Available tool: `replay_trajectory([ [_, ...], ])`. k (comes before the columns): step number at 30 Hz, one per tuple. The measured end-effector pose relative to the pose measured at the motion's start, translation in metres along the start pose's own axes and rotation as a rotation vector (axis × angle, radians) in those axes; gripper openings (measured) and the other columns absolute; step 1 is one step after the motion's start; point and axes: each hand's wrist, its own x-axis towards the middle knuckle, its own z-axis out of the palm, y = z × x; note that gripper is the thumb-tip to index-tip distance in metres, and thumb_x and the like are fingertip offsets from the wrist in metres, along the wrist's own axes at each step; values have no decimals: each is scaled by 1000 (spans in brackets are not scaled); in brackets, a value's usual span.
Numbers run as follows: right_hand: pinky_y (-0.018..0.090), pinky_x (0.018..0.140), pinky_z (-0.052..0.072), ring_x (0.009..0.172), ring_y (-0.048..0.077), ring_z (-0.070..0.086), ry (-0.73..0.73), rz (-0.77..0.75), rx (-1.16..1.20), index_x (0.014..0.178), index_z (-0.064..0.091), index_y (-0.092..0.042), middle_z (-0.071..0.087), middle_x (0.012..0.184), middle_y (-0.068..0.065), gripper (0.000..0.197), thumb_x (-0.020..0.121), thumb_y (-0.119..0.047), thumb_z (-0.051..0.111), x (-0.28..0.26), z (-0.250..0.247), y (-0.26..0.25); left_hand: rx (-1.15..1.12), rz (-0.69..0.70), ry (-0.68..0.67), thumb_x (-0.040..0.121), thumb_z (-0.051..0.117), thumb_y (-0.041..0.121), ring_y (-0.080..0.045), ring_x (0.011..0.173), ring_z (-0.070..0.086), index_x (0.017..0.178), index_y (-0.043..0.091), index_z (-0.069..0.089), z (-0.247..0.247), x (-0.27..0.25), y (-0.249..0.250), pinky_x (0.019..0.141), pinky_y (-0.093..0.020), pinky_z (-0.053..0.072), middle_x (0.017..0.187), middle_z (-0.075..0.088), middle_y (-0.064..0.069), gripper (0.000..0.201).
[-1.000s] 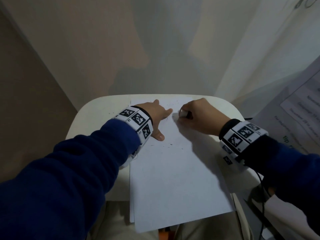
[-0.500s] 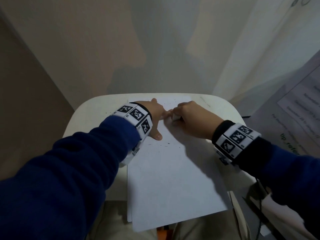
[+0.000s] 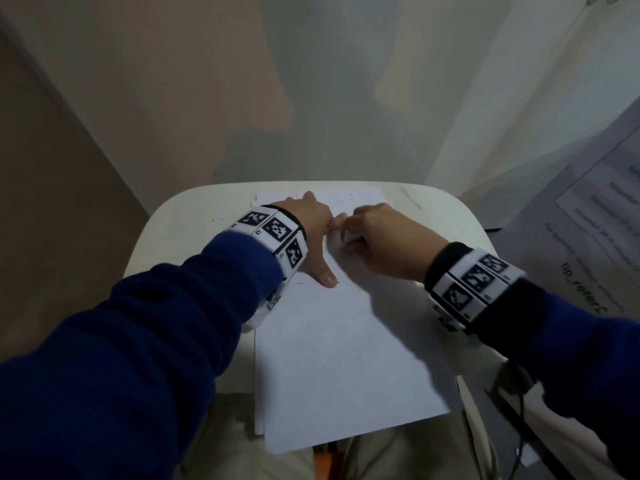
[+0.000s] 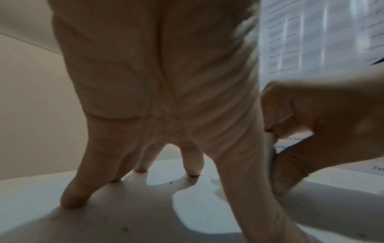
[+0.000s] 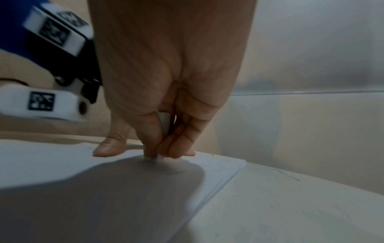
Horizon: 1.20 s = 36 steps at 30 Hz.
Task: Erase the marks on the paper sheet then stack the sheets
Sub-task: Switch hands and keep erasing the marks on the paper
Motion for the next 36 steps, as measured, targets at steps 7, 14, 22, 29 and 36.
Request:
replay_trajectory([
  [7, 42, 73, 53, 75, 25, 61, -37, 53, -12, 75, 68, -13, 63, 84, 4, 15, 83, -14, 55, -3, -4, 2, 46, 10, 3, 60, 75, 78, -27, 114, 59, 157, 41, 15, 1, 4, 0, 91, -40, 54, 149, 34, -11, 120],
  [14, 40, 73, 51, 74, 26, 61, -2, 84, 0, 74, 68, -13, 62, 83, 5, 17, 86, -16, 57, -9, -4, 4, 67, 19, 3, 62, 73, 78, -28, 125, 54, 158, 41, 8, 2, 4, -1, 99, -45, 51, 160, 24, -15, 121],
  [22, 44, 72, 52, 74, 29, 61, 17, 87, -2, 77, 68, -13, 59, 84, 5, 22, 88, -23, 53, 2, -7, 4, 61, 32, 17, 62, 71, 80, -29, 133, 48, 158, 43, 5, 4, 6, -4, 104, -47, 48, 160, 25, -14, 121],
  [29, 41, 70, 51, 72, 24, 59, -43, 92, 4, 72, 65, -12, 61, 79, 4, 13, 83, -12, 58, -21, -3, 4, 96, 16, 24, 67, 71, 77, -25, 140, 41, 158, 42, -5, 1, 5, 1, 105, -44, 46, 165, 15, -12, 123],
  [36, 37, 74, 51, 80, 27, 62, 7, 134, -27, 78, 68, -19, 60, 86, 3, 13, 86, -15, 59, 6, -8, 7, 105, -1, 7, 62, 72, 79, -28, 125, 55, 156, 47, 0, -1, 4, 2, 98, -47, 51, 163, 21, -12, 123],
])
